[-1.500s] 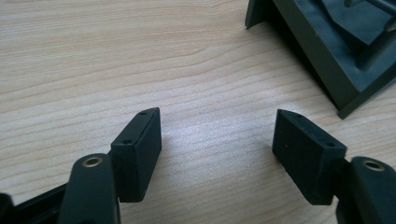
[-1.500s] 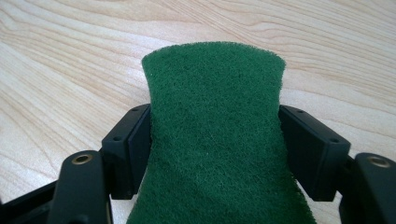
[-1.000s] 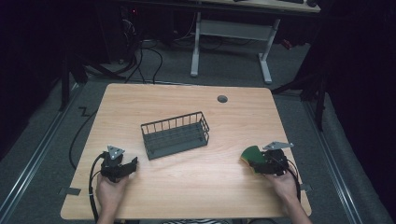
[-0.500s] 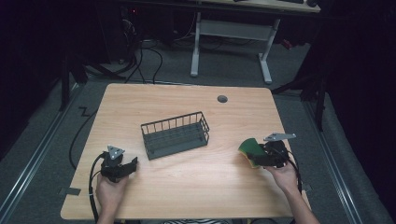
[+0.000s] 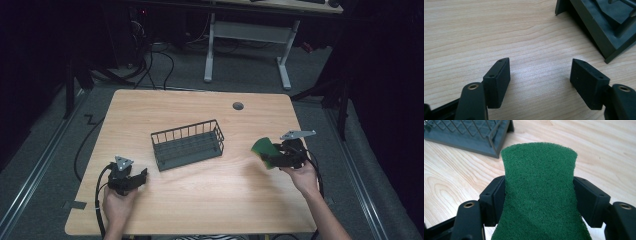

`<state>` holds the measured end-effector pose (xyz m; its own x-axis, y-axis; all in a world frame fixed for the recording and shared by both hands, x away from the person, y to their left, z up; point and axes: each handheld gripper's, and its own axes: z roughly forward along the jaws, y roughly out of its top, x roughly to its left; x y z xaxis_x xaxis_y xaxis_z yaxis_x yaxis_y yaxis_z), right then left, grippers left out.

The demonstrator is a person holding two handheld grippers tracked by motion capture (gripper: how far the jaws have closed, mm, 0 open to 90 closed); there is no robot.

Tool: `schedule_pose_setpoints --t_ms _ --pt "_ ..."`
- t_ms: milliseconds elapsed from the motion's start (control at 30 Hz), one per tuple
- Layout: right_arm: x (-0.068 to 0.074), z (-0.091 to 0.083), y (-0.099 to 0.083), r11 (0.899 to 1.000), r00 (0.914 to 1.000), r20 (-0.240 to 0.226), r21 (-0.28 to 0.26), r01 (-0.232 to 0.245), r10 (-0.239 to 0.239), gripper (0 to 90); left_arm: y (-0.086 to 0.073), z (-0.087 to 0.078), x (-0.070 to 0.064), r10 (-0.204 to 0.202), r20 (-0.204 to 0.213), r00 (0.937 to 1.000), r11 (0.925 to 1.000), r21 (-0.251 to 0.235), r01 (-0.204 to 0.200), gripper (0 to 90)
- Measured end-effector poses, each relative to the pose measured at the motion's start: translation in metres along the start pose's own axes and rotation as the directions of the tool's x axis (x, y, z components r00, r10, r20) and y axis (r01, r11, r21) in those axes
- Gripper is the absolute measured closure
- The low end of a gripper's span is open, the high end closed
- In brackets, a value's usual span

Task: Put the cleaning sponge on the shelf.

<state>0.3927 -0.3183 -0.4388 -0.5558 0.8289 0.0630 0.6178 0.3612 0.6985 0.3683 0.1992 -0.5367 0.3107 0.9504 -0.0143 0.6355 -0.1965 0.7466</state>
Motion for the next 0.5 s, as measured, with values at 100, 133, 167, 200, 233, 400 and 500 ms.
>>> schedule_pose_setpoints --t_ms 100,133,167,200,233,400,500 --pt "0.001 0.000 0.005 1.000 0.9999 -0.008 -0.005 0.007 -0.007 30.8 0.000 0.000 0.000 0.000 0.000 1.0000 1.0000 0.000 0.000 33.1" --pt "0.002 0.000 0.011 1.000 0.9998 -0.014 -0.006 0.013 -0.013 30.8 0.000 0.000 0.000 0.000 0.000 1.0000 1.0000 0.000 0.000 33.1" --pt "0.003 0.000 0.014 1.000 0.9997 -0.015 -0.004 0.020 -0.020 30.8 0.000 0.000 0.000 0.000 0.000 1.0000 1.0000 0.000 0.000 33.1" --pt "0.004 -0.001 0.017 1.000 0.9995 -0.014 -0.009 0.029 -0.029 30.9 0.000 0.000 0.000 0.000 0.000 1.0000 1.0000 0.000 0.000 33.1" --pt "0.005 -0.001 0.020 0.999 0.9993 -0.019 -0.011 0.033 -0.033 30.9 0.000 0.000 0.000 0.000 0.000 1.0000 1.0000 0.000 0.000 33.1" --pt "0.008 -0.003 0.036 0.997 0.9968 -0.023 -0.020 0.076 -0.076 30.8 0.000 0.000 0.000 0.000 0.000 1.0000 1.0000 0.000 0.000 33.1" --pt "0.010 -0.003 0.043 0.995 0.9946 -0.032 -0.022 0.099 -0.099 30.8 0.000 0.000 0.000 0.001 0.000 1.0000 1.0000 0.001 -0.001 33.1"
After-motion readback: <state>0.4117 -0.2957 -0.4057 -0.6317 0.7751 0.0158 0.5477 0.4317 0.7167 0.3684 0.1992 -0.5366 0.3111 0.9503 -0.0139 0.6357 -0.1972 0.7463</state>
